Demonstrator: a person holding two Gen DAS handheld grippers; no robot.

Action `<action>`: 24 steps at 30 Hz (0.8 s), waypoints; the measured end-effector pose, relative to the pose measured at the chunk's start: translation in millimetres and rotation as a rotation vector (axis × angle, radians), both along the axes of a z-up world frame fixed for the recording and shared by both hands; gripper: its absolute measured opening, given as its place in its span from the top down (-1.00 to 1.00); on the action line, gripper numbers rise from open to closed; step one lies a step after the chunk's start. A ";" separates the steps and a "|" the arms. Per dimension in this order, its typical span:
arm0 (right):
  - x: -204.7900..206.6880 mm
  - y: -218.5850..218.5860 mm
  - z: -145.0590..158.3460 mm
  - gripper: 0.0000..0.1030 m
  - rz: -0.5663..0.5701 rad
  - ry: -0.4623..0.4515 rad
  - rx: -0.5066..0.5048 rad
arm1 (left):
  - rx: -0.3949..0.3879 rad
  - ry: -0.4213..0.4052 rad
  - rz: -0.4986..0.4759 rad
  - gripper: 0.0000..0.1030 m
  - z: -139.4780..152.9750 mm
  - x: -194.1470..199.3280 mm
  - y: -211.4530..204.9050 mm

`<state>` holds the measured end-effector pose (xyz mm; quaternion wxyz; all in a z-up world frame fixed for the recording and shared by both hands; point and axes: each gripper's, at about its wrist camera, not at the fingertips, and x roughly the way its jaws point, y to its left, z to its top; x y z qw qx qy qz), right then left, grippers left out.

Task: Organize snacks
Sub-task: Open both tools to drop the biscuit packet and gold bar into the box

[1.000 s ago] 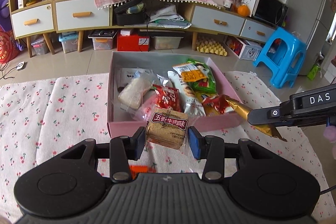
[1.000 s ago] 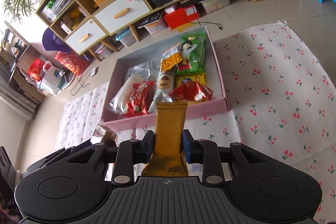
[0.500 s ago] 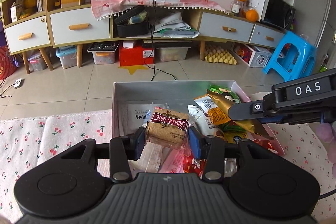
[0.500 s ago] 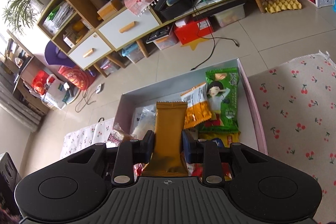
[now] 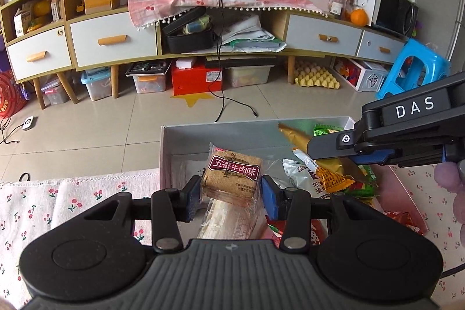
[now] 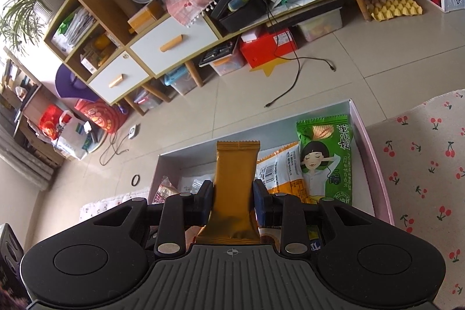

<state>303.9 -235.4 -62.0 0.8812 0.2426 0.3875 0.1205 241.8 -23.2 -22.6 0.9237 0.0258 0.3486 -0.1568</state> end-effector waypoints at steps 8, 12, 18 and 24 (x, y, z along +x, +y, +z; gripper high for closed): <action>-6.0 -2.1 2.5 0.01 0.004 0.005 0.014 | 0.006 -0.053 0.029 -0.33 6.3 -4.9 -1.8; -14.0 -1.9 8.6 -0.11 0.009 -0.006 -0.001 | 0.011 -0.062 0.028 -0.48 10.7 -9.8 -2.9; -34.4 -4.0 22.6 -0.34 0.022 -0.031 -0.016 | 0.046 -0.075 0.016 -0.66 18.5 -25.9 -2.8; -64.6 -9.2 34.4 -0.49 0.030 -0.052 -0.028 | 0.063 -0.077 0.016 -0.76 27.4 -48.5 3.5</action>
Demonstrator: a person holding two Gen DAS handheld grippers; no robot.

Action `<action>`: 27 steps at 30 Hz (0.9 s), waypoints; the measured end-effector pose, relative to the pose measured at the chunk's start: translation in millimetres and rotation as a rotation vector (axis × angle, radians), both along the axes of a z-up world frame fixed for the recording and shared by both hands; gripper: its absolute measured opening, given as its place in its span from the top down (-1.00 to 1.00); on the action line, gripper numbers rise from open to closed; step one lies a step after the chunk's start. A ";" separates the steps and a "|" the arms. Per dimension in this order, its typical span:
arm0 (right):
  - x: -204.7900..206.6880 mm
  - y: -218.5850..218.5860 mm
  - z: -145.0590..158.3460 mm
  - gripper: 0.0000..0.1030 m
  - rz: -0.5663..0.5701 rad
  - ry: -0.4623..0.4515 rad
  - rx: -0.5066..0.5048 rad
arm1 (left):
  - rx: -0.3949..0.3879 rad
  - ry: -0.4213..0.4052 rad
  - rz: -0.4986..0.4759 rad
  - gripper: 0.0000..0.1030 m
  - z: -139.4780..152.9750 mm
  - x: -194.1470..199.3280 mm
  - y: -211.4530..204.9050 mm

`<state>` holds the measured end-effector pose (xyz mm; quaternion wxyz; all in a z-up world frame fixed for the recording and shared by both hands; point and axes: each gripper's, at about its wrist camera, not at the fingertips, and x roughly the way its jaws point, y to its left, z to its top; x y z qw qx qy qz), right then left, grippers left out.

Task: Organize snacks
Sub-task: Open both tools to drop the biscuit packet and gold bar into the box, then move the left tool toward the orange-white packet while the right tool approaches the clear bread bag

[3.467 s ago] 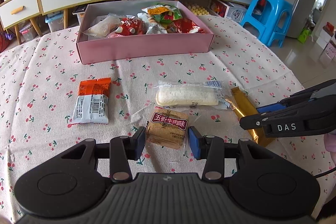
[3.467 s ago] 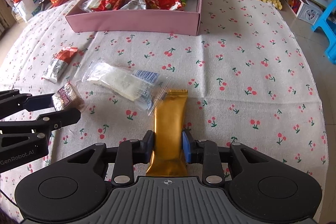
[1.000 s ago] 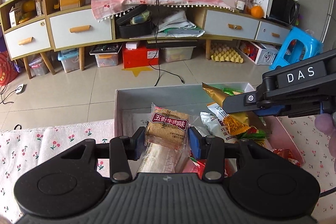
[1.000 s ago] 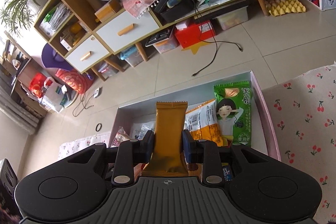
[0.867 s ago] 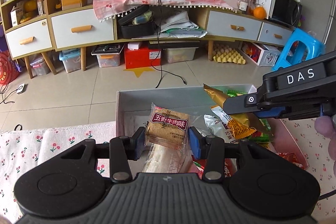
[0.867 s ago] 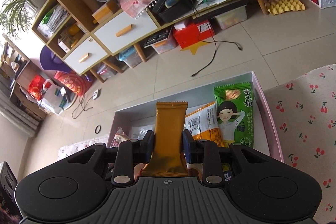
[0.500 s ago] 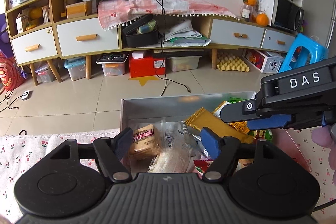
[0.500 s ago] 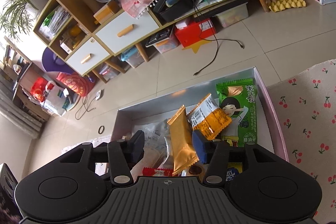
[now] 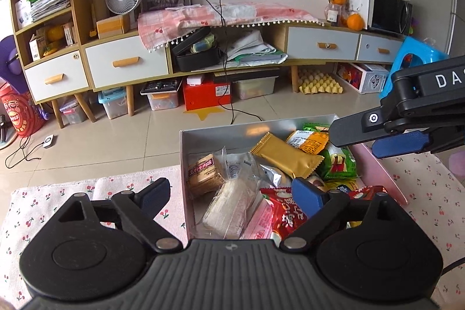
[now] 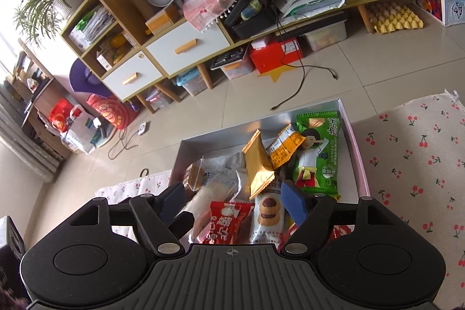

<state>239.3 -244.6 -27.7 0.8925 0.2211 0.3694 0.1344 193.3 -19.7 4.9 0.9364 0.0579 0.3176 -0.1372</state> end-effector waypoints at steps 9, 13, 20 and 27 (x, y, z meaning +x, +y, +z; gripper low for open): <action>-48.9 -3.3 5.7 -0.63 0.004 -0.018 -0.044 | 0.022 0.015 0.026 -0.90 5.3 -39.0 6.5; -71.5 -3.2 3.4 -0.64 0.016 -0.020 -0.067 | 0.025 0.032 0.036 -0.95 6.6 -57.9 8.0; -108.0 -3.3 -7.1 -0.70 0.046 -0.020 -0.119 | 0.030 0.094 0.073 -0.98 4.0 -80.6 10.0; -132.5 -1.6 -20.6 -0.70 0.075 -0.031 -0.195 | 0.046 0.128 0.086 -0.99 -1.9 -96.7 11.8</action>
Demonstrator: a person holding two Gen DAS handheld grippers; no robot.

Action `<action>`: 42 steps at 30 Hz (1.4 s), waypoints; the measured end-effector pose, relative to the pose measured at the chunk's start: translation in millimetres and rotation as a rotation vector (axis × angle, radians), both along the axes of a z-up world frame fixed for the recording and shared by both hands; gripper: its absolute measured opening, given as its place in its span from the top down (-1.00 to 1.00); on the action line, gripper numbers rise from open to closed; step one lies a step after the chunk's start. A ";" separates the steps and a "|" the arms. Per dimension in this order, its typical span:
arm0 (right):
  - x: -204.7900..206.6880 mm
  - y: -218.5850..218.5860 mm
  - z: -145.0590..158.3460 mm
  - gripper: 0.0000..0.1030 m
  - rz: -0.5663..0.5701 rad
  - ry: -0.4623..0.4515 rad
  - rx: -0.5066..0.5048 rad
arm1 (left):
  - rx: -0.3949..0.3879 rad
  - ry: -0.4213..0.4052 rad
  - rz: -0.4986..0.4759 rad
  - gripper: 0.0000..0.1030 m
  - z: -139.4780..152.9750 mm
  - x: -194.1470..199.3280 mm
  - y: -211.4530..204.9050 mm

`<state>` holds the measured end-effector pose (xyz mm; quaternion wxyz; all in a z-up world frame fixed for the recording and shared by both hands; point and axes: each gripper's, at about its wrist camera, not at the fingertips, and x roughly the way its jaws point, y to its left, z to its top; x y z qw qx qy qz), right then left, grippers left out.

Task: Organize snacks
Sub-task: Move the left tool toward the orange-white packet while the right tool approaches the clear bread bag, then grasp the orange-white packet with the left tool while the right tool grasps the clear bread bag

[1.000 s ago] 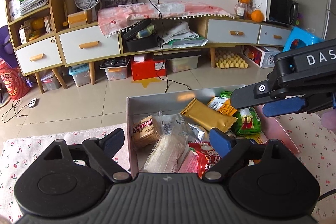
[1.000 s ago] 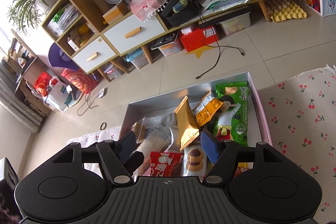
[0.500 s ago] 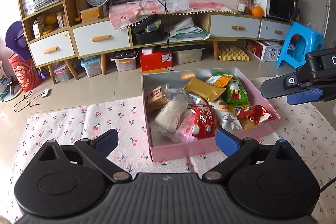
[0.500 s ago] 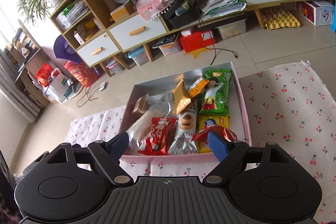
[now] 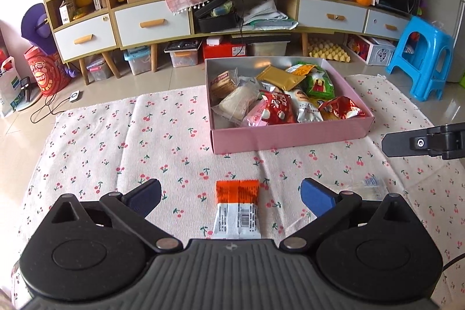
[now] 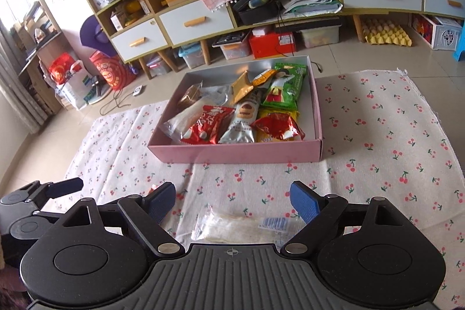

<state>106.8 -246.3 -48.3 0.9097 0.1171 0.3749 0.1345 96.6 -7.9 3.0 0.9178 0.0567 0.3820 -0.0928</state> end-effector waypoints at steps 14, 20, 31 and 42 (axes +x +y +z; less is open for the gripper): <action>-31.4 25.5 -34.4 -0.74 0.158 -0.054 -0.199 | -0.020 0.019 0.044 -0.99 -27.5 -19.2 14.2; -48.2 39.6 -51.1 -0.76 0.293 -0.080 -0.368 | -0.018 0.006 0.015 -0.99 -41.1 -29.4 15.3; -32.6 51.8 -75.3 -0.79 0.341 -0.080 -0.548 | 0.029 0.037 0.007 -0.99 -63.1 -19.3 1.3; 5.1 45.8 -81.9 -0.91 0.265 -0.040 -0.489 | -0.022 0.055 0.077 -1.00 -70.5 -4.3 10.5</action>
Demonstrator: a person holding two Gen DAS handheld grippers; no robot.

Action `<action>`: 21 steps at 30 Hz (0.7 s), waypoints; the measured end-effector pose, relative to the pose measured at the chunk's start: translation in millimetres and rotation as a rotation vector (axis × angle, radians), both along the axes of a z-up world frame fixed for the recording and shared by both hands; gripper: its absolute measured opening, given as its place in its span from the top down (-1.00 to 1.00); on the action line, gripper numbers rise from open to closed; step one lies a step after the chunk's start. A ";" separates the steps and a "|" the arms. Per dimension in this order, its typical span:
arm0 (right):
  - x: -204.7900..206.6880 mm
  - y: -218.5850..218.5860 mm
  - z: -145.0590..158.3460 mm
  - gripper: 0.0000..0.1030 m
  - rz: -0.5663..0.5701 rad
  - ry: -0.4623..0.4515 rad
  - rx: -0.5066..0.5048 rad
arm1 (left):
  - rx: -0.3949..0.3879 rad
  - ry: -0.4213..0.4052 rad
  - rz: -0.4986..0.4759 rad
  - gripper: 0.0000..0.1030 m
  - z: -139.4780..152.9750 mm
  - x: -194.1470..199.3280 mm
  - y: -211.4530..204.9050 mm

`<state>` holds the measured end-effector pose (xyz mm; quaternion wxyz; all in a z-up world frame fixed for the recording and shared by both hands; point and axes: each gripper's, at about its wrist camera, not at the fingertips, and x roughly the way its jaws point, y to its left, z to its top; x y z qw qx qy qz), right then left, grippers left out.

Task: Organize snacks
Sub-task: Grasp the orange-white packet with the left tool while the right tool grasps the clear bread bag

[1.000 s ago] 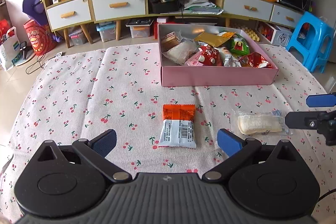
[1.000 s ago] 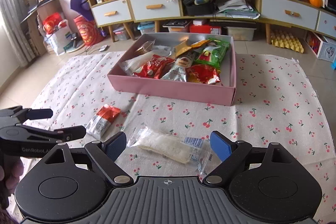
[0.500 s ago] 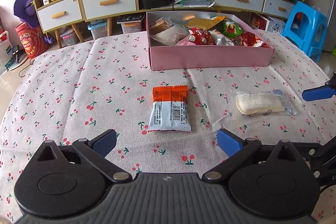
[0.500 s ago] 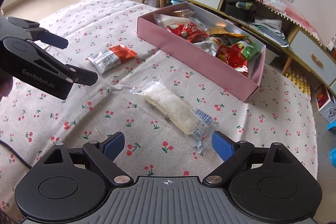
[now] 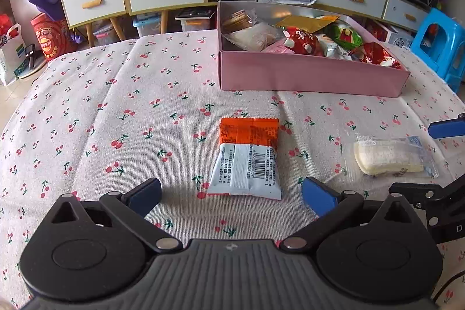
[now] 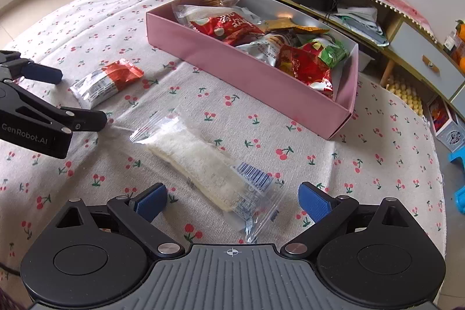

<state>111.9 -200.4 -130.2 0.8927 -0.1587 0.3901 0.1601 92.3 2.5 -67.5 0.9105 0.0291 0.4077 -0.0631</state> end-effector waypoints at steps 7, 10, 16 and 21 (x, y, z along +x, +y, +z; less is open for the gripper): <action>16.7 4.0 0.6 -0.91 -0.066 0.010 0.027 | 0.004 -0.003 0.029 -1.00 0.6 9.9 -3.9; 21.0 5.7 1.4 -0.91 -0.096 0.009 0.028 | 0.001 0.000 0.039 -0.99 1.3 13.3 -4.6; 26.2 4.9 2.3 -0.87 -0.150 0.037 0.050 | -0.010 0.004 0.039 -0.78 4.5 15.5 -4.8; 26.3 5.6 5.0 -0.67 -0.165 0.070 0.074 | -0.014 0.009 0.041 -0.52 7.9 17.4 -3.8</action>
